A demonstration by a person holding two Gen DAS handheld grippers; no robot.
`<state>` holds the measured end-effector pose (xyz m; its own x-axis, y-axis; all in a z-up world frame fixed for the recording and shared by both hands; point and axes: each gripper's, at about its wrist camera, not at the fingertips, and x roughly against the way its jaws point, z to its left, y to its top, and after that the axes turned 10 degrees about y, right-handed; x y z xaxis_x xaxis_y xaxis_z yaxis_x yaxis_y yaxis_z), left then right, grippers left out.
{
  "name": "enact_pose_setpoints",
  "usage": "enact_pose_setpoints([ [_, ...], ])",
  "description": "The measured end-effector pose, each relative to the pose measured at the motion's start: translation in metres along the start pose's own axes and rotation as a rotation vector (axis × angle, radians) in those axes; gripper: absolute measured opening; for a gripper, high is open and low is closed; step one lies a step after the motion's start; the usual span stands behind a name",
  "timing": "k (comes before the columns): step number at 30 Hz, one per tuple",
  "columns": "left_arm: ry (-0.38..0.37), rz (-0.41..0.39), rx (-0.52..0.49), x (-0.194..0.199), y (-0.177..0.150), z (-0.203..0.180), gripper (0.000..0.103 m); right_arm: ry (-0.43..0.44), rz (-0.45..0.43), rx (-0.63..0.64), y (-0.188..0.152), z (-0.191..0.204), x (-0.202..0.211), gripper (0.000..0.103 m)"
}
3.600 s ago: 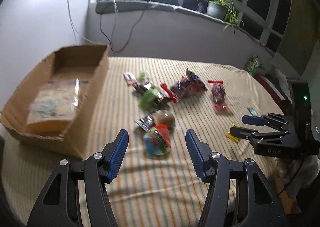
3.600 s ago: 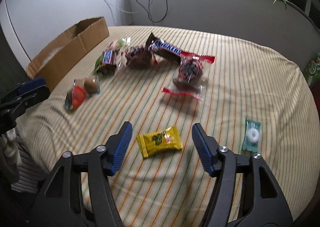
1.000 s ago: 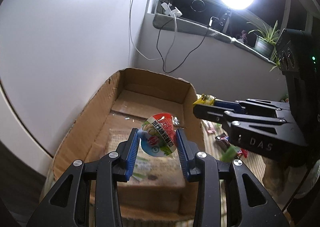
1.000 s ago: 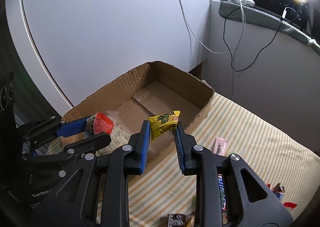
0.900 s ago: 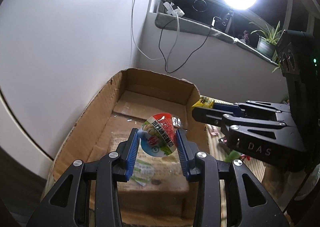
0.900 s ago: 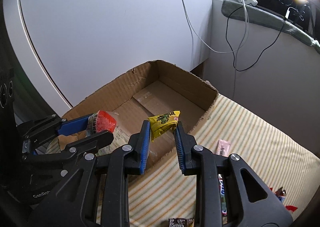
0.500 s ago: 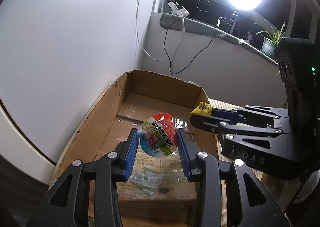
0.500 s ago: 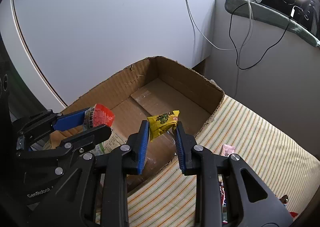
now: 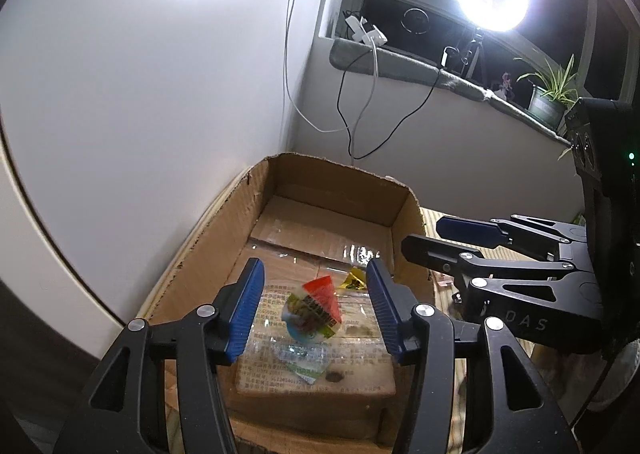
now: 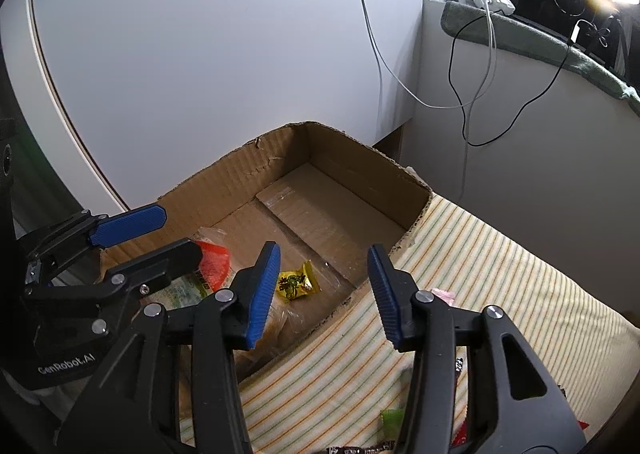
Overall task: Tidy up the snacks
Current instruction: 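Carry both snacks into the box and open both grippers, then move both tools back over the remaining snacks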
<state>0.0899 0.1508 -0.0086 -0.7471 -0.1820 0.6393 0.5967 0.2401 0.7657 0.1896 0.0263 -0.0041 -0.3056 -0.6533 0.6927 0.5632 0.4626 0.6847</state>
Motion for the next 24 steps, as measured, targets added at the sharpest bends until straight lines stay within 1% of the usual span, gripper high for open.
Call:
enact_pose_setpoints([
  [5, -0.014, -0.021, -0.003, 0.014, -0.002, -0.005, 0.052, -0.018, -0.019, -0.001, -0.004, -0.001, 0.017, 0.050],
  [7, -0.026, -0.030, -0.009, 0.021, -0.003, -0.009, 0.052, -0.025, -0.030, -0.004, -0.007, -0.003, 0.026, 0.062],
  [8, -0.034, -0.035, -0.015, 0.025, -0.004, -0.012, 0.052, -0.029, -0.041, -0.005, -0.009, -0.004, 0.033, 0.063],
  [13, -0.085, -0.039, -0.043, 0.038, -0.015, -0.030, 0.052, -0.053, -0.070, -0.017, -0.026, -0.013, 0.066, 0.064],
  [14, -0.093, -0.037, -0.050, 0.039, -0.018, -0.033, 0.052, -0.062, -0.075, -0.020, -0.033, -0.015, 0.074, 0.065],
  [16, -0.117, -0.027, -0.070, 0.042, -0.025, -0.044, 0.052, -0.077, -0.084, -0.024, -0.042, -0.017, 0.086, 0.075],
  [18, -0.145, -0.012, -0.088, 0.043, -0.032, -0.054, 0.052, -0.101, -0.095, -0.032, -0.055, -0.022, 0.100, 0.079],
  [24, -0.220, 0.044, -0.141, 0.041, -0.052, -0.085, 0.052, -0.165, -0.089, -0.080, -0.098, -0.038, 0.135, 0.079],
])
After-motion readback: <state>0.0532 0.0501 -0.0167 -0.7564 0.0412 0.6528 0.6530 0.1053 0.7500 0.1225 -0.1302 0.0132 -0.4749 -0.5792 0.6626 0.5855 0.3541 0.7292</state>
